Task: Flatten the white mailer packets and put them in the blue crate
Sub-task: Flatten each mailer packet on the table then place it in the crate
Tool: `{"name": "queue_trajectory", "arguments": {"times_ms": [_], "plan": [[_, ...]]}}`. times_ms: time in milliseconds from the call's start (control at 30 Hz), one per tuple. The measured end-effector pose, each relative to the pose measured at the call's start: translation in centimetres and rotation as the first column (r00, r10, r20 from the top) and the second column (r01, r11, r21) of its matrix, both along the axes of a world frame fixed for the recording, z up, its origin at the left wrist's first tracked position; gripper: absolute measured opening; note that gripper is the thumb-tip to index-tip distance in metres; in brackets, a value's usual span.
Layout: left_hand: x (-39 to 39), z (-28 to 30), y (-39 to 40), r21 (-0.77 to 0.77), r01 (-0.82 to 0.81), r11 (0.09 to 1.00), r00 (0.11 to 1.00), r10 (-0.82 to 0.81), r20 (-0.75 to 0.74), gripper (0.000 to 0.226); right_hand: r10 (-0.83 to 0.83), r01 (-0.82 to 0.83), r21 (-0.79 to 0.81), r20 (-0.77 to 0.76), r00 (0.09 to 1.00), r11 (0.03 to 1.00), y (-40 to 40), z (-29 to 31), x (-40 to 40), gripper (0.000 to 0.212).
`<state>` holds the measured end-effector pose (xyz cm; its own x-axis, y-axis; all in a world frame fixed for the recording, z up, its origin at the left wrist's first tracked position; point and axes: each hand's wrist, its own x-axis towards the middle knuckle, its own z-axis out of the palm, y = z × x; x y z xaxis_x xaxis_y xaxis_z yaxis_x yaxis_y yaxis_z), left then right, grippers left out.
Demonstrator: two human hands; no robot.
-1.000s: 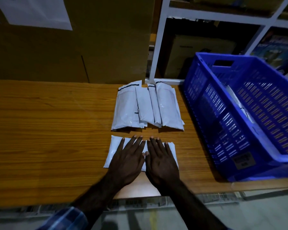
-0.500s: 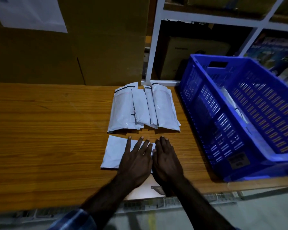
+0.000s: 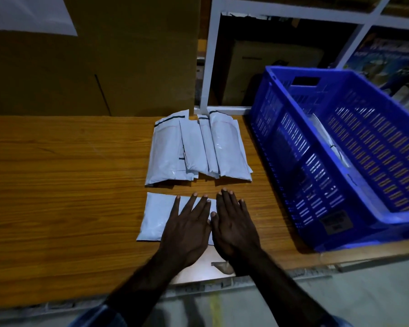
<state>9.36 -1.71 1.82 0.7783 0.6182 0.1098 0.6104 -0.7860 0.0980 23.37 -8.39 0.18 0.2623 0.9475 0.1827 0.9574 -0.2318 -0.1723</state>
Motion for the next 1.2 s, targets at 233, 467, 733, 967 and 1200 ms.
{"name": "queue_trajectory", "arguments": {"times_ms": [233,467,733,967,1200], "plan": [[-3.1,1.4,1.8,0.017,-0.108,0.994,0.993,0.107,0.043,0.058,0.064,-0.067,0.069,0.045,0.997,0.995,0.7,1.4,-1.3,0.054],[-4.5,0.2,2.4,-0.028,-0.115,0.993,0.993,0.116,0.019,0.053,0.202,-0.205,0.092,0.033,0.979,0.975,0.6,0.4,-3.4,0.054],[-4.8,-0.3,2.0,-0.050,-0.092,0.994,0.994,0.095,0.048,0.055,0.169,-0.179,0.191,0.070,0.983,0.965,0.5,0.0,-3.7,0.049],[-4.9,0.2,2.6,-0.158,-0.102,0.982,0.982,0.125,0.143,0.064,0.174,-0.175,0.112,0.020,0.985,0.978,1.8,1.3,-3.5,0.058],[-6.6,-0.3,4.1,-0.198,-0.040,0.979,0.973,0.083,0.216,0.072,0.248,-0.240,0.122,-0.058,0.967,0.963,3.1,1.1,-6.7,0.052]]}}
